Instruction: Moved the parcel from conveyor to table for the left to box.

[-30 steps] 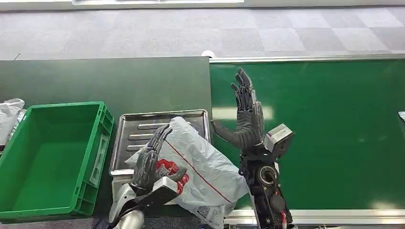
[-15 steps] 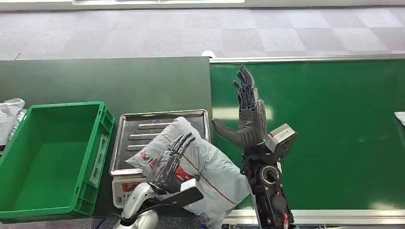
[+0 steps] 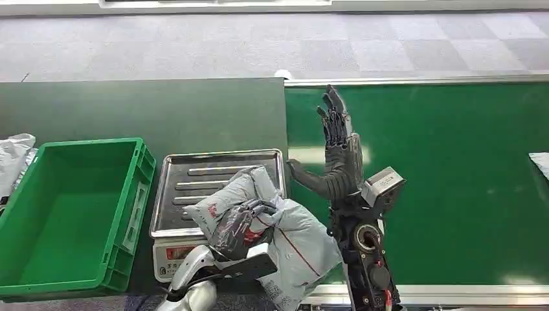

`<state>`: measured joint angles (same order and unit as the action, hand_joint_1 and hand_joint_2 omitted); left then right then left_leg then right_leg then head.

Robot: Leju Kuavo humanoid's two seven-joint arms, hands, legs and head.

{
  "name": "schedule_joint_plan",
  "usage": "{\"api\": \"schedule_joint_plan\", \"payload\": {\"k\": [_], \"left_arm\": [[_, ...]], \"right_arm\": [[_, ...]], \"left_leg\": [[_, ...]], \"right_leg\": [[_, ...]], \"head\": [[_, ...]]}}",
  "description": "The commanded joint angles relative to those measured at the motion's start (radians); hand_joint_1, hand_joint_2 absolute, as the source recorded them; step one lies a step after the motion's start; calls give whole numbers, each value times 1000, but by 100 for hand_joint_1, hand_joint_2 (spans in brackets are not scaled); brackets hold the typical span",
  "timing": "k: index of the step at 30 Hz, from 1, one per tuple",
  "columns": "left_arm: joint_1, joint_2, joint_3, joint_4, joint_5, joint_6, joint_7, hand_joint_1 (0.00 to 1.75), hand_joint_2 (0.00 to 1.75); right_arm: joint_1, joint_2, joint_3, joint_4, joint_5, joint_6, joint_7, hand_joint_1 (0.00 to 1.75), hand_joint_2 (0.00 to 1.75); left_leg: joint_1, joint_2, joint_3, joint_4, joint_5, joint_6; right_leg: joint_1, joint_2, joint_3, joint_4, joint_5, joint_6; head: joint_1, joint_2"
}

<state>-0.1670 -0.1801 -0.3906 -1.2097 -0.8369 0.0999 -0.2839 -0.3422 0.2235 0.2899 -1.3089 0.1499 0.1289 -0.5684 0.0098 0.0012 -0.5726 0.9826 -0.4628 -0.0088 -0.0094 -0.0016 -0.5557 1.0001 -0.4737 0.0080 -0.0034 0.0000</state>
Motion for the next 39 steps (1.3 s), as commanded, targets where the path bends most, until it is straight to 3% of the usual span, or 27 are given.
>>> {"api": "schedule_joint_plan", "payload": {"k": [1, 6, 9, 13, 16, 18, 22, 24, 25, 27, 30, 34, 36, 39], "left_arm": [[27, 11, 47, -19, 200, -83, -110, 175, 175], [44, 13, 74, -79, 334, -143, -162, 175, 175], [63, 25, 112, -166, 571, -231, -253, 175, 175], [76, 35, 118, -225, 632, -251, -270, 175, 175], [96, 51, 126, -355, 558, -77, -356, 175, 175], [93, 68, 119, -451, 362, 158, -372, 175, 175], [42, 111, 152, -530, 151, 445, -332, 175, 175], [21, 126, 162, -520, 110, 500, -325, 175, 175], [-4, 133, 179, -485, -20, 598, -295, 175, 175], [-55, 107, 283, -441, -176, 598, -246, 175, 175], [-144, 158, 373, -332, -114, 598, -255, 175, 175], [-212, 212, 523, -247, -51, 598, -171, 175, 175], [-216, 233, 567, -216, -16, 598, -205, 175, 175], [-234, 251, 671, -140, -67, 598, -98, 175, 175]], "right_arm": [[-15, -18, 10, 14, 0, -5, 7, 0, 175], [-18, -16, 11, 19, 0, -7, 7, 0, 175], [-25, -15, 13, 31, -2, -12, 6, 0, 175], [-26, -15, 12, 41, -6, -14, 5, 0, 175], [-9, -20, 8, 69, -27, -5, 3, 0, 175], [29, -36, 17, 108, -27, 29, 22, 0, 175], [74, -39, -3, 380, -21, 20, -26, 0, 175], [85, -42, -7, 437, -8, 8, -58, 0, 175], [103, -43, -20, 457, -3, 3, -46, 0, 175], [144, -50, -54, 458, 9, -17, -16, 0, 175], [170, -65, -103, 473, 30, -11, -16, 0, 175], [202, -76, -148, 491, 27, -15, -3, 0, 175], [208, -78, -151, 496, 24, -15, -12, 0, 175], [219, -75, -149, 490, 17, -20, -15, 0, 175]], "left_leg": [[0, 1, 1, -1, 0, 0], [0, 2, 1, -1, 0, 0], [0, 2, 0, -1, 0, 0], [0, 2, -1, 0, 0, 0], [1, 2, -2, 0, 0, 0], [1, 2, -1, 0, -1, 0], [2, 0, 1, -2, 0, 0], [2, 0, 2, -3, 1, 0], [2, -1, 1, -3, 1, 0], [1, -2, 1, -3, 1, 0], [1, -4, 0, -3, 2, 0], [1, -1, 0, -2, 1, 0], [0, -1, 1, -3, 1, 0], [1, 2, 0, -1, 0, 0]], "right_leg": [[0, 2, 1, -1, 0, 0], [0, 2, 1, -2, 0, 0], [0, 2, 0, -1, 0, 0], [0, 2, -2, -1, 0, 0], [1, 2, -2, 0, 0, 0], [1, 2, -2, -1, 0, 0], [2, 0, 1, -3, 0, -1], [2, 1, 2, -4, 1, -1], [2, 0, 1, -3, 1, -1], [2, -1, 2, -4, 1, -1], [1, -4, 1, -3, 0, -1], [1, 0, 0, -2, 1, -1], [1, 0, 0, -2, 0, -1], [1, 3, -1, -1, 0, -1]], "head": [[0, 0], [0, 0], [0, 0], [0, 0], [0, 0], [0, 0], [0, 0], [0, 0], [0, 0], [0, 0], [0, 0], [0, 0], [0, 0], [0, 0]]}}
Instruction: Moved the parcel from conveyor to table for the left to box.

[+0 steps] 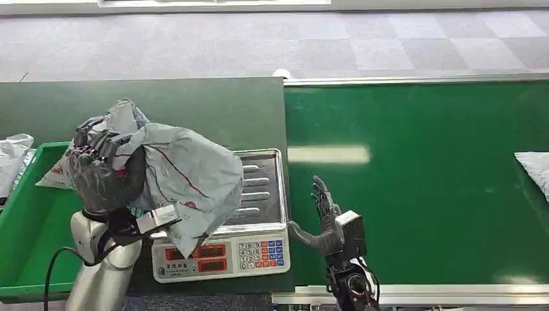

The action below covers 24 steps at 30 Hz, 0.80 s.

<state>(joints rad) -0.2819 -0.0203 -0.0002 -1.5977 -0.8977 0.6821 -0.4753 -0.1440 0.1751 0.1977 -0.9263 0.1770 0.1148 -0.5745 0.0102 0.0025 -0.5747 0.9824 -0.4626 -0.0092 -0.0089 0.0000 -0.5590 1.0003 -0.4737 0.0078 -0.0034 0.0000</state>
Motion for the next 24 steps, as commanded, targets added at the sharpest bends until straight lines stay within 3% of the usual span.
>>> {"api": "schedule_joint_plan", "payload": {"k": [1, 8, 15, 18, 19, 20, 24], "left_arm": [[-122, 96, 288, 265, 11, 16, 93, 175, 175], [-175, 176, 392, 465, 157, -17, 160, 175, 175], [-192, 191, 451, 532, 161, 0, 173, 175, 175], [-185, 194, 486, 529, 296, -2, 32, 171, 175], [-173, 188, 487, 503, 349, -48, -13, 155, 175], [-164, 178, 493, 477, 369, -69, -28, 3, 175], [-162, 175, 492, 471, 368, -70, -27, 3, 175]], "right_arm": [[22, -27, -55, 106, -10, -7, -9, 0, 175], [22, -21, -27, 113, -35, -9, -3, 0, 175], [31, -23, -25, 91, -48, -20, 9, 0, 175], [43, -24, -32, 65, -53, -27, 21, 0, 175], [46, -24, -33, 58, -53, -26, 22, 0, 175], [47, -25, -34, 51, -52, -24, 24, 0, 175], [46, -25, -34, 50, -52, -23, 25, 0, 175]], "left_leg": [[0, 2, 3, -2, 0, 0], [0, 3, 1, -1, 0, 0], [0, 1, 0, -1, 0, 0], [1, 1, 0, -1, 0, 0], [0, 2, 0, -1, 0, 0], [0, 3, 0, -1, 0, 0], [0, 1, 0, -1, 0, 0]], "right_leg": [[0, 1, 2, -2, 0, -1], [0, 2, 0, -1, 0, -1], [1, 0, 0, -1, -1, -1], [1, 0, 0, -1, -1, -1], [0, 1, 0, -1, -1, -1], [0, 2, -1, 0, -1, -1], [0, 0, 0, -1, -1, -1]], "head": [[0, 0], [0, 0], [1, 0], [1, 0], [0, 0], [0, 0], [1, 0]]}}
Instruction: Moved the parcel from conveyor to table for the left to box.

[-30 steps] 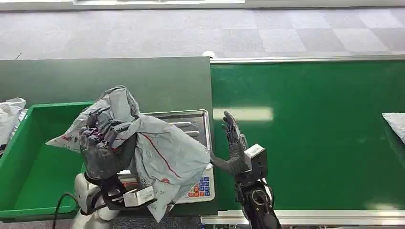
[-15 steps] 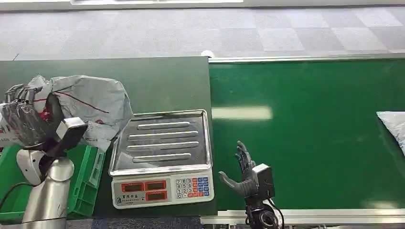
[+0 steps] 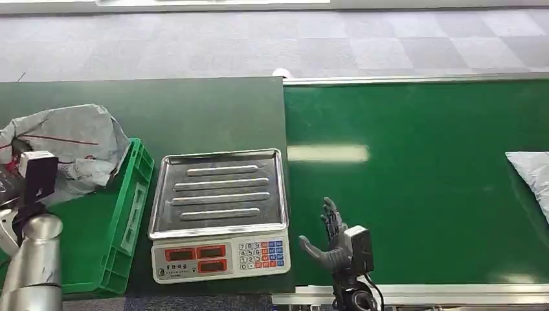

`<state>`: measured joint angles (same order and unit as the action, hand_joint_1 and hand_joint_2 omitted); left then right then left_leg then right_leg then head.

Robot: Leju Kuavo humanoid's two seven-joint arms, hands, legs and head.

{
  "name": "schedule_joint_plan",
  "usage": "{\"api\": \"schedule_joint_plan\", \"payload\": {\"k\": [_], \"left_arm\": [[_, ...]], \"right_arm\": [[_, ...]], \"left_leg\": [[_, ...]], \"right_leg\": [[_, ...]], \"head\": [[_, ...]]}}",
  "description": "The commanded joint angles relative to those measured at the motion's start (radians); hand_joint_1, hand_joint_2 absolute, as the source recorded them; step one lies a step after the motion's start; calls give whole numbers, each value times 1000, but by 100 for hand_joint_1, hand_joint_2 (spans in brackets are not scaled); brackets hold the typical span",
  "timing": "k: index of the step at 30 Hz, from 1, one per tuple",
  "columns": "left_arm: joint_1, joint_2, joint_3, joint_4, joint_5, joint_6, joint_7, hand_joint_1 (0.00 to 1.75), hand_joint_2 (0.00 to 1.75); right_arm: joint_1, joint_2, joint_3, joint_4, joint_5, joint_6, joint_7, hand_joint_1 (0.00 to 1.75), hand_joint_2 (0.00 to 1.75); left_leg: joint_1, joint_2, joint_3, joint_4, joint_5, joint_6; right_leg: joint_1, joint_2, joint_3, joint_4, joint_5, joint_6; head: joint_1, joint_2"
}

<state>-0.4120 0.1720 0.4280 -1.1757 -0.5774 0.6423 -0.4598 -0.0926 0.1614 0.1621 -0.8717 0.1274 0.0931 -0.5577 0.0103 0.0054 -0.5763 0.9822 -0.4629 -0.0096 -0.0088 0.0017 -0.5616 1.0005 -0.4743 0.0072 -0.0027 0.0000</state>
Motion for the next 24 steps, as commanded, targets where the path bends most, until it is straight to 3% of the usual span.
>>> {"api": "schedule_joint_plan", "payload": {"k": [1, 11, 15, 20, 24], "left_arm": [[-32, -18, 64, 49, 48, -30, -43, 3, 175], [-30, -73, 29, -100, 191, -169, -93, 0, 175], [-1, -94, -19, -151, 378, -342, -74, 0, 175], [103, -158, -101, -321, 550, -559, -67, 0, 175], [265, -222, -242, -517, 556, -608, -98, 0, 175]], "right_arm": [[-6, -12, 1, -5, -2, -1, 9, 0, 175], [-30, -8, -1, -6, -2, 0, 16, 0, 175], [-28, -2, -12, 11, 1, 3, 24, 0, 175], [-35, -2, -19, 47, 8, 20, 11, 0, 175], [-41, 8, -26, 48, 13, 30, 0, 0, 175]], "left_leg": [[0, -2, 1, -1, 0, 0], [0, -2, -1, 0, 0, 0], [0, -4, 0, -1, 1, 1], [0, -2, 1, -1, 0, 1], [0, -2, 2, -1, 0, 1]], "right_leg": [[0, -2, 1, -1, 0, 0], [0, -2, 0, 0, 0, 0], [1, -4, 2, -1, 0, 0], [0, -2, 2, -2, 0, 0], [0, -1, 3, -3, 0, 1]], "head": [[0, 0], [0, 0], [0, 0], [0, 0], [0, 0]]}}
